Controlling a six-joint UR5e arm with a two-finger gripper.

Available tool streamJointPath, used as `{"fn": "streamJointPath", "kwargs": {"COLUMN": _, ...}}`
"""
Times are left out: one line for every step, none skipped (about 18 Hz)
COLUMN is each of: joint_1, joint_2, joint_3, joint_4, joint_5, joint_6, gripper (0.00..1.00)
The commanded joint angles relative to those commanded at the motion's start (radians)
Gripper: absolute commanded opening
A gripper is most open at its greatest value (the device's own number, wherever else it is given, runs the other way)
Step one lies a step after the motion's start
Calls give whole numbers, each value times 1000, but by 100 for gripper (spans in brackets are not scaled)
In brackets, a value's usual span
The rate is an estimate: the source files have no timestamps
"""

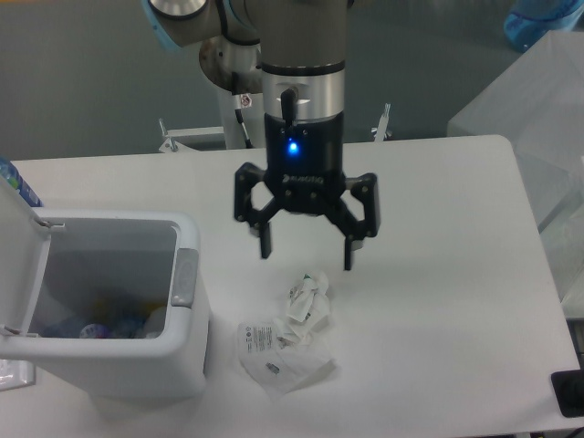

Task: Open the trash can
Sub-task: 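Lift the gripper up away from the opened trash can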

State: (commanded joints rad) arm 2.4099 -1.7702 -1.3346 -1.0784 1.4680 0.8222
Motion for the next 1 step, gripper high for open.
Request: {"fn": "streamJointPath", "kwargs": {"joint_1": 0, "joint_2": 2, "joint_3": 0, "joint_4": -2, "joint_5": -1, "joint_6": 0, "gripper": 100}}
